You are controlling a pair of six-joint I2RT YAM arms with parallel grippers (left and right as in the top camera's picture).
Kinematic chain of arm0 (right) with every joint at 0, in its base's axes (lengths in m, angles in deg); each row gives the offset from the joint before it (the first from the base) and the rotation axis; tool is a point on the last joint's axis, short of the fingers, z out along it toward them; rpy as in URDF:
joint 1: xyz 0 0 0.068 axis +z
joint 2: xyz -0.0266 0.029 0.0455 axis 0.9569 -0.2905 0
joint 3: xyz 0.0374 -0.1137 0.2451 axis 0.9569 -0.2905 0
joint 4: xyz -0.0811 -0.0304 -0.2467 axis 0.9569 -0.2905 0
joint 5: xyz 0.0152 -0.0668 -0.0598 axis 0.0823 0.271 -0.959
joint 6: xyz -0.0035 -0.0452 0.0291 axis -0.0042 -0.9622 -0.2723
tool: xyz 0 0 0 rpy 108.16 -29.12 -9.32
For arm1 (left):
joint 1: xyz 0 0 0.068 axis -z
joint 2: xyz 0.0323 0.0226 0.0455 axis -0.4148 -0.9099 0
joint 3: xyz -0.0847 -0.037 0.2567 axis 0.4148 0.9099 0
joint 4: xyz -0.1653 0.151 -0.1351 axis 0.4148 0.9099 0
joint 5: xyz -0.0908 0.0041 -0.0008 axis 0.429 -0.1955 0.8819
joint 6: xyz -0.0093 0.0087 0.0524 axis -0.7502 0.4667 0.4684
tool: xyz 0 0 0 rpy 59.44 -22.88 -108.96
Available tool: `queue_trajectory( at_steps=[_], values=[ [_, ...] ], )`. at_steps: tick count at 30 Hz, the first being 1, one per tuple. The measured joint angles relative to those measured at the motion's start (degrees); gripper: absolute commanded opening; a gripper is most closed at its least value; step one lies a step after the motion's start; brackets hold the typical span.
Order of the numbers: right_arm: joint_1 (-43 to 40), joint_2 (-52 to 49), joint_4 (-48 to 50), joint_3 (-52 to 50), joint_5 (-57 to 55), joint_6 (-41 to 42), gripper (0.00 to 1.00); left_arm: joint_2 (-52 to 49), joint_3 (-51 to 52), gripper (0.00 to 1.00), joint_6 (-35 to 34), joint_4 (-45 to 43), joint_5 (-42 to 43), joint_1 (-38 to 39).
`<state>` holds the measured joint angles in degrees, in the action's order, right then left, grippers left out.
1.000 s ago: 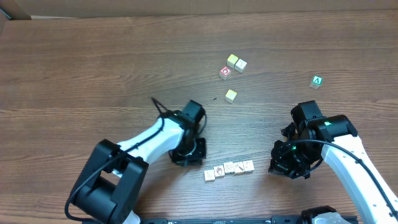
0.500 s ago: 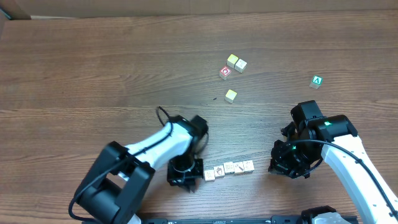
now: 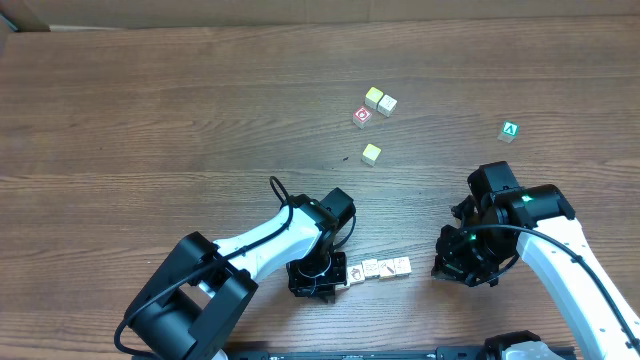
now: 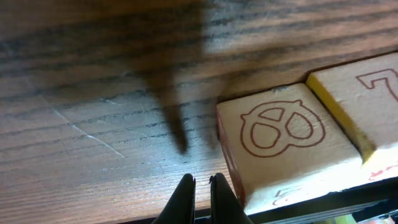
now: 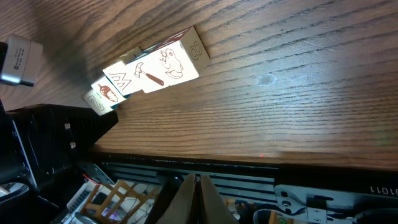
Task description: Flip 5 blocks
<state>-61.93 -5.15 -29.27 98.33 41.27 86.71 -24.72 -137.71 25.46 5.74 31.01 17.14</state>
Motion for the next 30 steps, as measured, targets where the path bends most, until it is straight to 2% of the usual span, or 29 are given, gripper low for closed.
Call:
queue_trajectory(
  at_steps=[13,30],
  values=[
    [0.0,0.0,0.0,0.0,0.0,0.0,0.04,-0.1,0.0,0.05,-3.0,1.5,-1.1,0.0],
    [0.0,0.0,0.2,0.0,0.0,0.0,0.04,-0.1,0.0,0.04,-7.5,-1.0,-4.1,-0.1]
  ],
)
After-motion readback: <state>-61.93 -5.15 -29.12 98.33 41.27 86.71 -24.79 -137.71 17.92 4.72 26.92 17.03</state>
